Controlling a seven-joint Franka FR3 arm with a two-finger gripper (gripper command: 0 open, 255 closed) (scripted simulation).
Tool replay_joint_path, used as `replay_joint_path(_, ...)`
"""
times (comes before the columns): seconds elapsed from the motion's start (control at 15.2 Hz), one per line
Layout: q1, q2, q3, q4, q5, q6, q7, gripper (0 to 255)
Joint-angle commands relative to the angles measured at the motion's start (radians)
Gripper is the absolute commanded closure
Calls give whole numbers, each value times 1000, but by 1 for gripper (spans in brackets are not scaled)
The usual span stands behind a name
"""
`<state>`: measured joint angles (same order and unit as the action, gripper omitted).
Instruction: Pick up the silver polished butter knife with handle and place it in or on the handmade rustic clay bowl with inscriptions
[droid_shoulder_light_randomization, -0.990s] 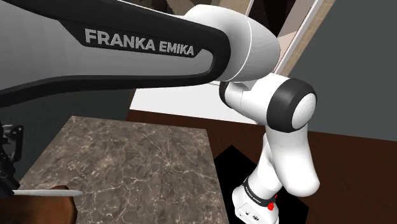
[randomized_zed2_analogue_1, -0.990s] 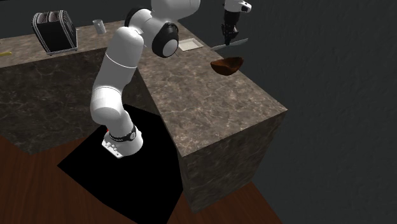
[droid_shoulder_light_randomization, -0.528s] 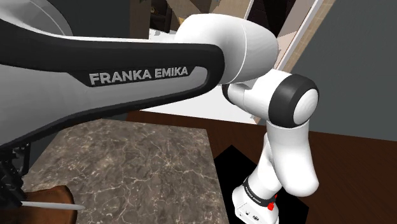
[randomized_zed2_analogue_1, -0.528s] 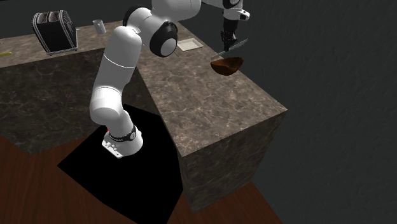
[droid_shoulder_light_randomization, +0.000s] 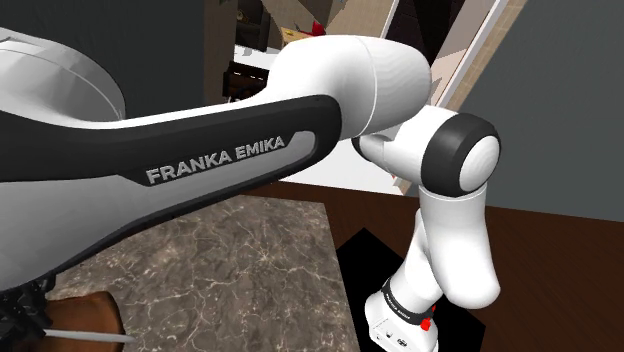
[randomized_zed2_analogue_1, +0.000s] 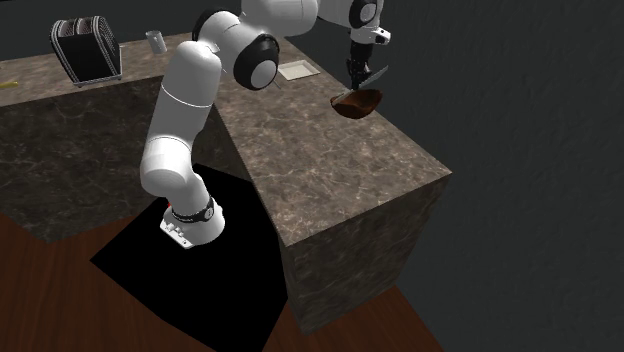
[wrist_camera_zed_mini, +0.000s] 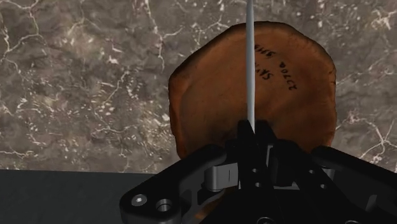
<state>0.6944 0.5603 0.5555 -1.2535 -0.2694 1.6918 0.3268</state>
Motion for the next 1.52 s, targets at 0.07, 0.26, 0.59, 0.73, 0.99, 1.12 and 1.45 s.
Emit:
replay_joint_path(0.07, 0, 6, -1, -12, -2, 13, 3, 255)
replay_joint_path(0.26, 0, 6, -1, -12, -2, 13, 3, 255)
replay_joint_path(0.59, 1, 9, -2, -7, -3, 10, 2, 0)
replay_joint_path(0.73, 1, 8, -1, -7, -3, 11, 3, 0)
replay_joint_path(0.99, 28, 23, -2, 121, -6, -99, -5, 0)
replay_joint_path(1.12, 38, 32, -3, 163, -9, -131, -7, 0)
replay_joint_path(1.45, 38, 32, -3, 163, -9, -131, -7, 0)
